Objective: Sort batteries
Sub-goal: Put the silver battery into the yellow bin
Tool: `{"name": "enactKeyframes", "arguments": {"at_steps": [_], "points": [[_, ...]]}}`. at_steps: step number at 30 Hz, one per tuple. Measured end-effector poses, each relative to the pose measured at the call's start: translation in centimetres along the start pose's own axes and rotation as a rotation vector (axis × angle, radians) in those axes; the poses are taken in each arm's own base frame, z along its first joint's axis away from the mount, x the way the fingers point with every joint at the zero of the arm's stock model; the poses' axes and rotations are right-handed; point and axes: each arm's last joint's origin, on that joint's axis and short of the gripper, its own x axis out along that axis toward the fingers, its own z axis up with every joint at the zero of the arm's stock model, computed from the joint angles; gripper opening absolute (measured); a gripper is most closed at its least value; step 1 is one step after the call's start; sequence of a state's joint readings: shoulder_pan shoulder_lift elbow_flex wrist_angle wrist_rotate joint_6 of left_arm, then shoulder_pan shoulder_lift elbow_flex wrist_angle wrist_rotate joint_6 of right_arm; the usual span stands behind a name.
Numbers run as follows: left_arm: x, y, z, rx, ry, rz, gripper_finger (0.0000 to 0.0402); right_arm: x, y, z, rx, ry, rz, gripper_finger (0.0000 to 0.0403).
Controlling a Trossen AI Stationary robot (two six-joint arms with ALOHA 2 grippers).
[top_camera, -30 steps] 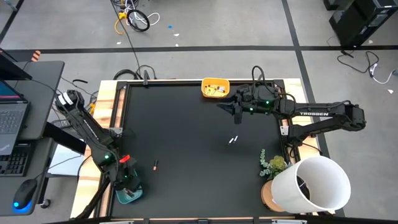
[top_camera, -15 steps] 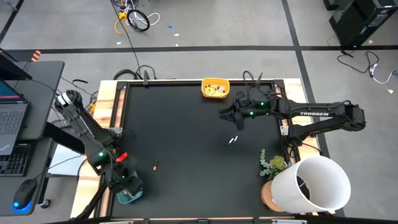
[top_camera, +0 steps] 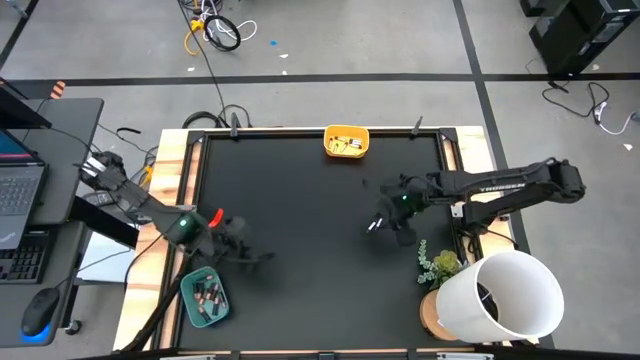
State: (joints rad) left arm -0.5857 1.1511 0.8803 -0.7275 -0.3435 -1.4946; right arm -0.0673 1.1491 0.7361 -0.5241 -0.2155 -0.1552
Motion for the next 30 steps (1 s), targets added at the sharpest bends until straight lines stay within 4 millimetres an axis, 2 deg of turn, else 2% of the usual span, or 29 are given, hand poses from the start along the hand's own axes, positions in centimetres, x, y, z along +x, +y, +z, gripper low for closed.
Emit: {"name": "enactKeyframes", "arguments": {"at_steps": [2,4,10,18,30], "points": [[0.3,-0.1,0.9,0.025,-0.022,-0.005,0.0151,0.8,0.2,0.1,-0.13,0.026,-0.04,0.0144],[0.5,-0.3,1.6,0.037,-0.036,-0.03,0.0151,1.8,0.1,0.2,-0.187,0.055,-0.091,0.0144],[0.5,-1.3,2.3,0.05,-0.069,-0.124,0.0151,4.6,-0.5,0.0,-0.203,0.128,-0.095,0.0143],[0.5,-1.4,2.3,0.043,-0.06,-0.139,0.0151,8.0,-0.9,-0.6,-0.225,0.191,-0.024,0.0137],[0.5,-1.6,2.2,0.038,-0.015,-0.164,0.0152,10.4,-1.3,-1.7,-0.241,0.284,-0.001,0.0121]]}}
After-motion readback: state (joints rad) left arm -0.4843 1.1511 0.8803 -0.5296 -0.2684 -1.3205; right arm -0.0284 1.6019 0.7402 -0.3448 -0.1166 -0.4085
